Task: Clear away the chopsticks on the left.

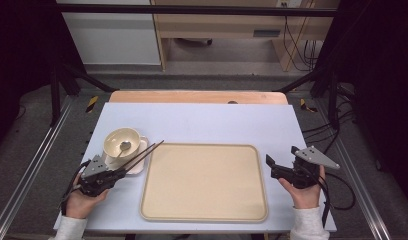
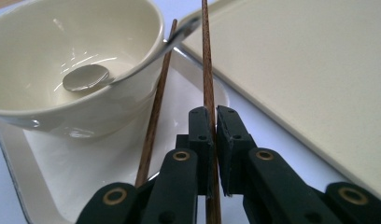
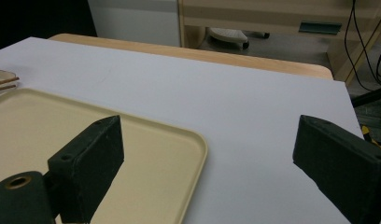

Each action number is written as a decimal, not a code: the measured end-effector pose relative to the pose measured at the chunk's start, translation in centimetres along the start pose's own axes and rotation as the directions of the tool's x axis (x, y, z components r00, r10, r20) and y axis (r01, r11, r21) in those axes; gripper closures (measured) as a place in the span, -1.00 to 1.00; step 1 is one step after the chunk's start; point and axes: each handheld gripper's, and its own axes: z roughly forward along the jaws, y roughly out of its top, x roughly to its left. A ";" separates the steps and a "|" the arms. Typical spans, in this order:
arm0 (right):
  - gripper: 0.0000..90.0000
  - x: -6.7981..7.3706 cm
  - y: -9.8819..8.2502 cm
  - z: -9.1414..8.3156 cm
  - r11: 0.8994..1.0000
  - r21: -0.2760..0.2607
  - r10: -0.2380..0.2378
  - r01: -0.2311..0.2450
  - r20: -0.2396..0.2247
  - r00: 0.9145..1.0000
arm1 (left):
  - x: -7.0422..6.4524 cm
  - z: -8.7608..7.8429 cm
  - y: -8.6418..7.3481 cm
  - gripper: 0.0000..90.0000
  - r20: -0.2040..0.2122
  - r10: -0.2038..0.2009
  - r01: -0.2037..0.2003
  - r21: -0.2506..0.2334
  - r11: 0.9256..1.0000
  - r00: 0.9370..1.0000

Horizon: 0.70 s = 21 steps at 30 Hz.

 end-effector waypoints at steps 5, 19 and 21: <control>-0.81 0.0 0.0 0.0 1.000 0.003 0.002 -0.002 0.004 1.000 | -1.3 -0.4 0.5 0.89 -0.007 0.004 -0.004 -0.023 1.000 1.000; -0.83 -0.2 -0.1 0.0 1.000 0.008 -0.004 0.004 0.013 1.000 | -3.8 -1.3 1.7 0.89 -0.027 -0.031 0.028 -0.099 0.995 0.999; -0.83 -0.1 -0.1 0.1 1.000 0.009 -0.002 0.002 0.015 1.000 | -4.3 -1.3 1.9 0.89 -0.032 -0.035 0.032 -0.109 0.993 0.999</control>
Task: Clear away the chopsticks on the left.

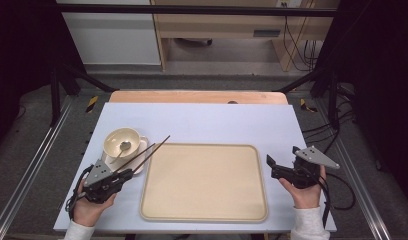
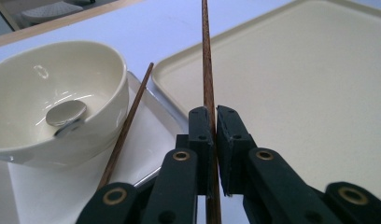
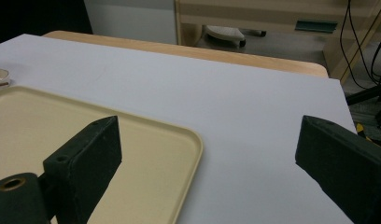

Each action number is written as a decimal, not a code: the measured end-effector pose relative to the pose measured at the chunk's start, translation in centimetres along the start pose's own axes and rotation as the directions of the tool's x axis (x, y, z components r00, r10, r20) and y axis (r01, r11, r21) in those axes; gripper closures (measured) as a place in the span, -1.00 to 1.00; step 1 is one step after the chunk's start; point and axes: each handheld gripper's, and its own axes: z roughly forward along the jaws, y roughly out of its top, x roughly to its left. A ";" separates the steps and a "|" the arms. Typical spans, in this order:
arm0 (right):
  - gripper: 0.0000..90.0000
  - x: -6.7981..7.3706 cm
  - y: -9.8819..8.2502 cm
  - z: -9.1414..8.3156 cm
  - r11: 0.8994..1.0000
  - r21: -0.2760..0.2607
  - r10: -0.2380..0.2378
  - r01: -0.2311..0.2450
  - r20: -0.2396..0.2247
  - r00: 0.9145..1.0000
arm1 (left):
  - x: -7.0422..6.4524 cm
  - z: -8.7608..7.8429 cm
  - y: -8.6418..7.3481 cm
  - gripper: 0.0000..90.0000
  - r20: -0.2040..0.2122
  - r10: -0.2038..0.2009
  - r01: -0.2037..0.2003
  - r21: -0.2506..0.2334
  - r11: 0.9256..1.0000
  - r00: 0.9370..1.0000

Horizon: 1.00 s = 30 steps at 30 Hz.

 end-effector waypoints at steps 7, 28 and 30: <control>-0.84 0.0 -0.1 0.1 1.000 0.000 -0.005 0.005 0.008 1.000 | -1.7 -0.1 0.9 0.89 -0.019 -0.019 0.018 -0.024 1.000 1.000; -0.84 0.3 -0.3 0.7 1.000 0.009 -0.006 0.006 -0.004 1.000 | -6.3 1.3 3.9 0.89 -0.098 -0.052 0.043 -0.093 0.995 0.994; -0.84 0.2 -0.3 0.6 1.000 0.007 -0.011 0.011 -0.004 1.000 | -6.4 1.4 4.3 0.89 -0.107 -0.070 0.060 -0.099 0.993 0.992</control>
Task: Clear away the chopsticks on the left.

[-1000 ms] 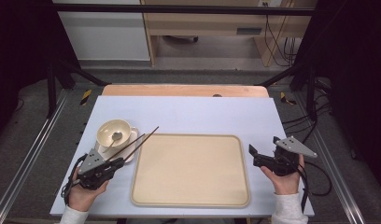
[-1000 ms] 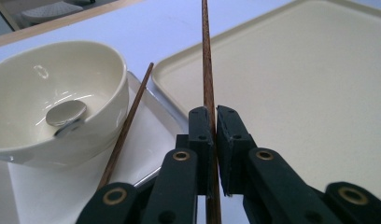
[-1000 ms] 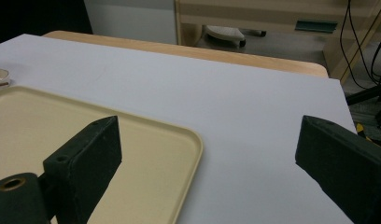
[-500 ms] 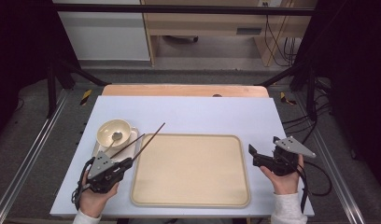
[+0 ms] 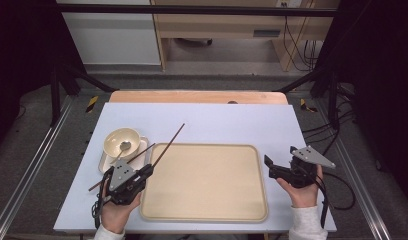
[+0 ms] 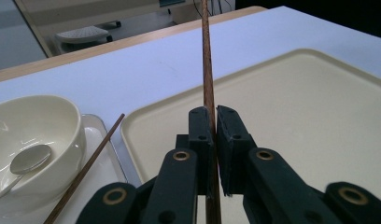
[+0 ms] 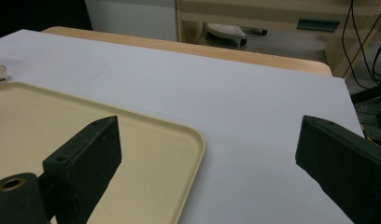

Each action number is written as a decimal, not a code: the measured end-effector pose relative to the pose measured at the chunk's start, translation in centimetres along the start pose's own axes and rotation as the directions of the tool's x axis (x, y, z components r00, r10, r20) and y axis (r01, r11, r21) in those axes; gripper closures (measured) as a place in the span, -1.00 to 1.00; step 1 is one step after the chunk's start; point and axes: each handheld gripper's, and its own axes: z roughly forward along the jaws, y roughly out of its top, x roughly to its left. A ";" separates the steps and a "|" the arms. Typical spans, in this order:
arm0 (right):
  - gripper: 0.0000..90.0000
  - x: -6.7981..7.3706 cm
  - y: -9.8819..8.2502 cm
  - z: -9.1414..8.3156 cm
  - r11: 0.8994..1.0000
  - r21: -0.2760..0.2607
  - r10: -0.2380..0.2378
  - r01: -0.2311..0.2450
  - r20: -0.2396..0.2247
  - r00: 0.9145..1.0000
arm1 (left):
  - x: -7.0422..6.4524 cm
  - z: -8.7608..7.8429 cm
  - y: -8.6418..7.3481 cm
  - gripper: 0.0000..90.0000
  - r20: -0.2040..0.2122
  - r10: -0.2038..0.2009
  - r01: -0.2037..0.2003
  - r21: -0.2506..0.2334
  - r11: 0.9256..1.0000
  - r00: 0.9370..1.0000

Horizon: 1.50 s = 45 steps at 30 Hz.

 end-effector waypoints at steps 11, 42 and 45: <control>-0.84 -0.2 0.2 -0.5 1.000 -0.020 0.005 -0.005 -0.001 1.000 | -0.6 0.4 0.8 0.89 -0.065 -0.086 0.084 -0.027 0.996 0.994; -0.84 -0.2 0.1 -0.3 1.000 -0.015 0.000 0.000 0.003 1.000 | -3.2 1.7 -3.5 0.89 -0.236 -0.278 0.268 -0.072 0.961 0.931; -0.84 -0.2 0.1 -0.3 1.000 -0.014 0.001 -0.001 0.004 1.000 | -3.4 1.9 -4.0 0.89 -0.246 -0.284 0.277 -0.066 0.959 0.927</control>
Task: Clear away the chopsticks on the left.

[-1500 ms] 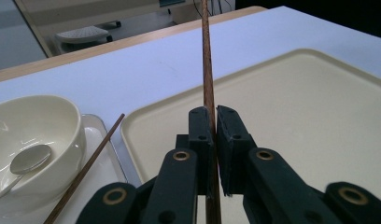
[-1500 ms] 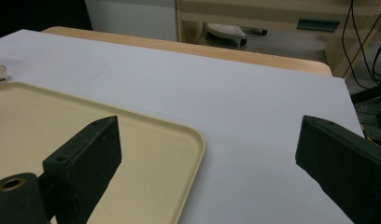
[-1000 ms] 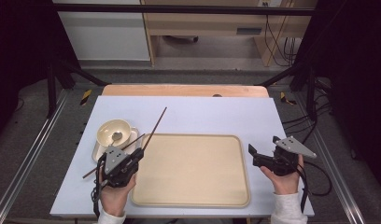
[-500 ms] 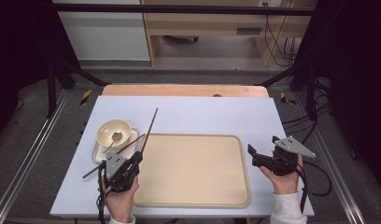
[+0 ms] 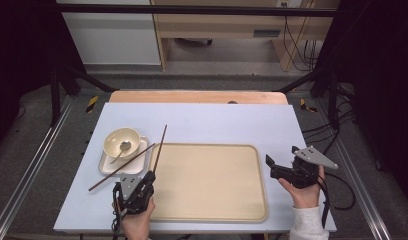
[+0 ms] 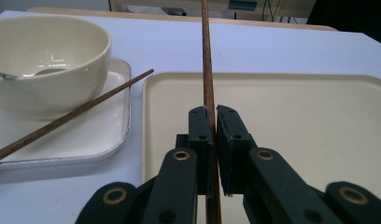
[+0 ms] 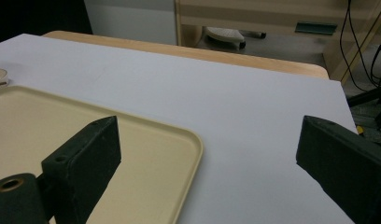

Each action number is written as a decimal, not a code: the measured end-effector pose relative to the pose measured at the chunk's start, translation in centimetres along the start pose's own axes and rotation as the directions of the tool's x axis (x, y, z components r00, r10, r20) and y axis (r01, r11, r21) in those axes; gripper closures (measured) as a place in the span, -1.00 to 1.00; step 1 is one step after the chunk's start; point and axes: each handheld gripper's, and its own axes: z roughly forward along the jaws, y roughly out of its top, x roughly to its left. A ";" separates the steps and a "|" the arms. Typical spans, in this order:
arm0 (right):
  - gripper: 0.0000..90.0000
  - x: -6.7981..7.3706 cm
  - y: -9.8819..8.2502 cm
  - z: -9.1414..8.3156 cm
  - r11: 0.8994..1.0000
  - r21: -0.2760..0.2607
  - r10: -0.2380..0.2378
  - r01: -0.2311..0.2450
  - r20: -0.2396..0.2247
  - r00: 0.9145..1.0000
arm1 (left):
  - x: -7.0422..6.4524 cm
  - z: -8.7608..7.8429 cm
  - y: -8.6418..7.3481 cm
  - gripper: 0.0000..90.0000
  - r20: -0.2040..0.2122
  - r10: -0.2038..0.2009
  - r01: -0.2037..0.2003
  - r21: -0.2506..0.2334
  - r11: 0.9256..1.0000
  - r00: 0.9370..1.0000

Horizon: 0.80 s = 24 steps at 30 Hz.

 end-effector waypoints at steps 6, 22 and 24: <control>-0.84 0.0 0.0 0.0 1.000 -0.003 0.004 -0.004 0.000 1.000 | 0.5 0.0 -0.9 0.89 -0.008 -0.021 0.021 0.014 1.000 1.000; -0.84 0.1 -0.1 0.1 1.000 0.004 -0.001 0.001 -0.001 1.000 | 0.7 0.9 -2.4 0.89 -0.031 -0.017 0.019 0.072 0.997 0.999; -0.84 0.1 -0.1 0.1 1.000 0.004 -0.002 0.002 0.000 1.000 | 0.7 1.1 -2.6 0.89 -0.038 -0.012 0.015 0.084 0.996 0.999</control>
